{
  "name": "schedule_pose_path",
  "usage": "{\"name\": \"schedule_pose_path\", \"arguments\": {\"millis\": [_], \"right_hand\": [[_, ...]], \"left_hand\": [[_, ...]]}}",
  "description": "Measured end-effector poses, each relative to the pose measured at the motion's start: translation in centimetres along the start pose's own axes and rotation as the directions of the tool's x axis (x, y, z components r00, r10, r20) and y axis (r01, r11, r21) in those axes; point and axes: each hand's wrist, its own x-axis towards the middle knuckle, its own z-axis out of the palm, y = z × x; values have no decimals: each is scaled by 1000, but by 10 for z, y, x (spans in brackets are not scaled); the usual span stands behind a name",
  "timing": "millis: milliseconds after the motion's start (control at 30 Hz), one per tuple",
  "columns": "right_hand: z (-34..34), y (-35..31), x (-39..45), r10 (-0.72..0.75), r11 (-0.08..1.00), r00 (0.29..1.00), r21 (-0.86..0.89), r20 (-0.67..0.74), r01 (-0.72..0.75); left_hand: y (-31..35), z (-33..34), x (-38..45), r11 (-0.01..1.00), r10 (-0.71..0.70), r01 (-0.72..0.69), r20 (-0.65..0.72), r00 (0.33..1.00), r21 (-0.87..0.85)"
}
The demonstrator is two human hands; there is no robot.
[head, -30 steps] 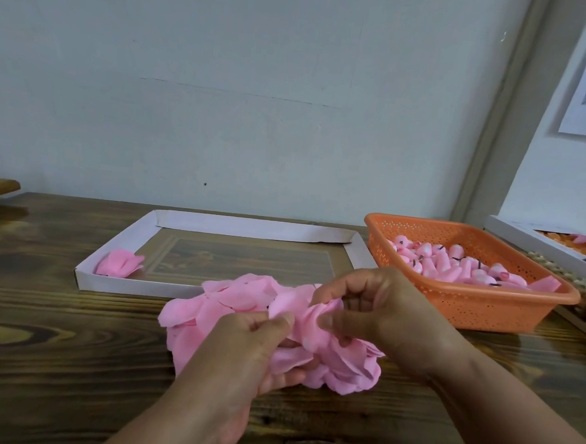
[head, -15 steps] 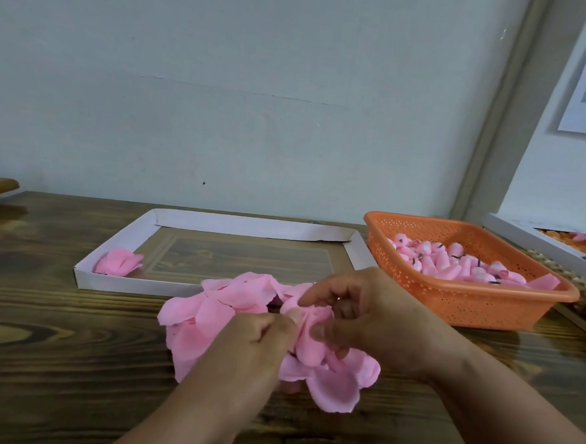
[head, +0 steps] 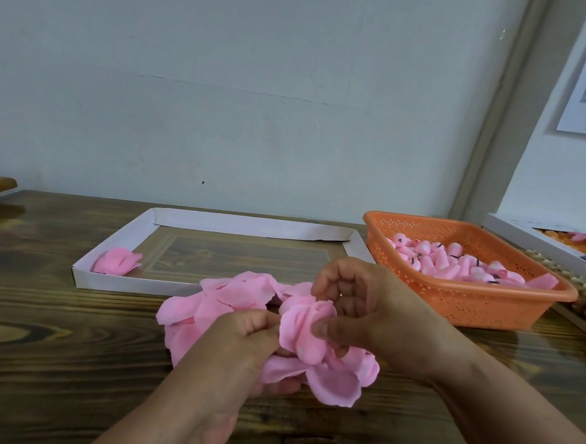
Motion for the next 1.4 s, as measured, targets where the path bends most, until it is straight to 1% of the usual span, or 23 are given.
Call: {"name": "schedule_pose_path", "arguments": {"millis": [100,167,267,400,500,600,733,800,833,933,1000,1133,1167,1267,1400], "right_hand": [[0,-1,-1,10,1000,999,-29,-33,-11],[0,1,-1,24,999,998,-41,-53,-26],[4,2,-3,33,999,996,-18,-78,-35],[11,4,-4,9,997,996,-70,-92,-16],[15,3,-5,12,997,997,-76,-76,-18],[16,2,-5,7,997,997,-70,-75,-12],[15,3,-5,0,997,998,-83,-63,-5],[15,5,-5,10,997,999,-70,-47,-13],[15,6,-5,11,998,999,-66,-47,-15],[13,7,-5,-11,994,997,-108,-71,4],[10,6,-5,-54,983,995,-179,-79,39],[7,3,-7,-103,965,994,-248,-37,91],[6,3,-8,-97,968,995,-236,-26,88],[7,4,-8,-46,991,999,-125,-2,45],[11,3,-8,-7,1000,1000,-19,-11,7]], "left_hand": [[-2,-2,0,998,16,-14,36,999,-57],[-4,-3,-2,998,45,-41,79,996,-54],[-7,-1,-2,996,85,-85,40,996,-14],[-5,4,-4,984,112,-104,-48,993,143],[-2,6,-7,944,176,-140,-99,979,298],[-2,6,-8,890,232,-164,-113,966,425],[-1,7,-9,862,215,-150,-82,973,483],[0,8,-10,872,202,-140,-84,976,470],[1,8,-11,890,195,-135,-98,976,435],[1,8,-11,967,146,-113,-134,980,227],[0,6,-9,985,108,-96,-78,991,143],[-2,2,-6,998,33,-36,45,998,61],[-2,1,-6,998,30,-33,53,998,50],[-2,1,-5,999,32,-35,75,997,34],[-3,-1,-5,1000,18,-19,97,995,6]]}}
